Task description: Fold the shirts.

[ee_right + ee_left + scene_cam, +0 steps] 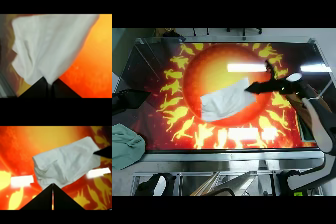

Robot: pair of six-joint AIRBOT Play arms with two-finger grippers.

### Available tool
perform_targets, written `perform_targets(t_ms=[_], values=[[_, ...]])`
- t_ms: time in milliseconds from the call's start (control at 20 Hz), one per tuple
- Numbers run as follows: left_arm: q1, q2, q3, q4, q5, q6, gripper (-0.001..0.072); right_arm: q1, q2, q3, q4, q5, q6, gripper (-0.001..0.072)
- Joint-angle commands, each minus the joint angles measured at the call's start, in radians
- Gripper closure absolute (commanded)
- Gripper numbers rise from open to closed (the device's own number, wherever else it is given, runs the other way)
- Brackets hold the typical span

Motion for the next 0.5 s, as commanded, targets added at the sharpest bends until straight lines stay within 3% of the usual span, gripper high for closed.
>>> perform_targets(t_ms=[0, 150, 450], values=[[0.001, 0.000, 0.000, 0.001, 0.000, 0.000, 0.0692, -0.111, 0.129, 0.184, 0.042, -0.068, -0.013, 0.0693], [0.001, 0.000, 0.000, 0.001, 0.000, 0.000, 0.0692, -0.225, 0.152, 0.305, 0.041, -0.133, 0.033, 0.0693], [0.001, 0.000, 0.000, 0.001, 0.000, 0.000, 0.0692, -0.398, 0.112, 0.313, 0.037, -0.272, 0.051, 0.0693]])
